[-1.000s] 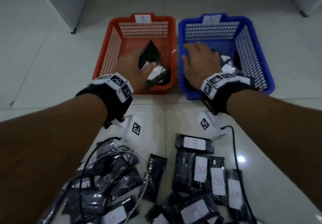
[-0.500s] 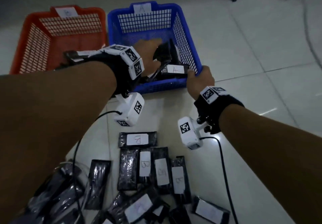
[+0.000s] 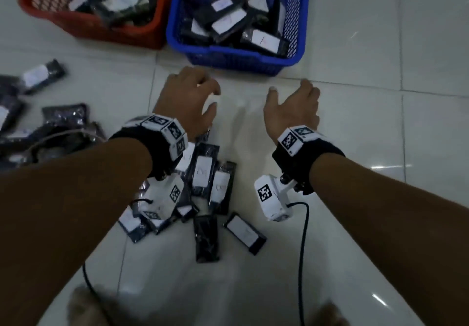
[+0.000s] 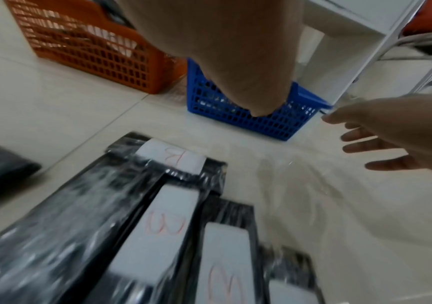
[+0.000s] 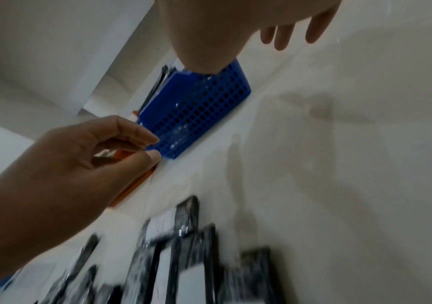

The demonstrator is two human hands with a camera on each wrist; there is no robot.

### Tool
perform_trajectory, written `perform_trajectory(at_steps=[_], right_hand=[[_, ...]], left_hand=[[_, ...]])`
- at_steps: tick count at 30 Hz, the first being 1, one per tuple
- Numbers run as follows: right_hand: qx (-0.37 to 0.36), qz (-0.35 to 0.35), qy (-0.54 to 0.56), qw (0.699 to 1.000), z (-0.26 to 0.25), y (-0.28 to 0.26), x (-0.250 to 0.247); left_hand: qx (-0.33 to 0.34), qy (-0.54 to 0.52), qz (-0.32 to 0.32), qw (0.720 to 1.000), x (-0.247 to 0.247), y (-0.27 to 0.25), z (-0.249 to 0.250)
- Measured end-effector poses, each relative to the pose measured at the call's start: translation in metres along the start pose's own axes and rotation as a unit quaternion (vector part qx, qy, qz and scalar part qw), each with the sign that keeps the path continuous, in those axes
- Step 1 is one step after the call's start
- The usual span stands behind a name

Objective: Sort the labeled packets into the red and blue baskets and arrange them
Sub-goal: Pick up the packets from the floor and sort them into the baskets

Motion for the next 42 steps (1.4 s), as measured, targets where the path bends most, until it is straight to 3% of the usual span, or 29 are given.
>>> perform_trajectory(at_steps=[3, 5, 7, 10, 15, 18, 22, 27, 32, 37, 42], right_hand=[[-0.053, -0.112, -0.055, 0.991, 0.005, -0.029, 0.031], [-0.079, -0.232, -0.125, 0.962, 0.011, -0.049, 0.060], [-0.090, -0.308, -0.199, 0.926, 0.016, -0.068, 0.080], [-0.110, -0.335, -0.260, 0.899, 0.015, -0.087, 0.094], [-0.083, -0.376, -0.185, 0.904, 0.017, -0.098, 0.107], [-0.057, -0.356, -0.116, 0.925, 0.018, -0.093, 0.106], [-0.095, -0.289, -0.046, 0.952, 0.006, -0.064, 0.081], [-0.165, -0.303, -0.069, 0.936, -0.005, -0.042, 0.067], [-0.226, -0.291, -0.064, 0.927, -0.039, -0.045, 0.056], [-0.291, -0.275, -0.056, 0.915, -0.097, -0.046, 0.047], [-0.316, -0.254, -0.041, 0.913, -0.140, -0.041, 0.027]], left_hand=[[-0.063, -0.054, -0.047, 0.995, 0.013, -0.036, -0.006], [-0.123, -0.079, -0.106, 0.984, 0.027, -0.059, -0.012], [-0.173, -0.076, -0.173, 0.967, 0.045, -0.081, -0.016], [-0.240, -0.105, -0.231, 0.937, 0.071, -0.107, -0.017], [-0.336, -0.149, -0.190, 0.910, 0.084, -0.121, -0.025], [-0.360, -0.138, -0.151, 0.910, 0.079, -0.120, -0.020], [-0.368, -0.125, -0.186, 0.902, 0.079, -0.110, -0.007], [-0.332, -0.163, -0.188, 0.910, 0.078, -0.088, -0.003], [-0.337, -0.217, -0.177, 0.899, 0.044, -0.087, -0.036], [-0.323, -0.138, -0.150, 0.924, -0.023, -0.073, -0.068], [-0.328, -0.097, -0.123, 0.932, -0.071, -0.059, -0.082]])
Point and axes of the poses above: each hand's wrist, its own y-axis towards the middle knuckle, its own x-axis out of the palm, z = x × y, the point moved 8 cm from there along y, towards the middle knuckle, and after that the axes turned 8 degrees about -z, right-handed, at the moved point
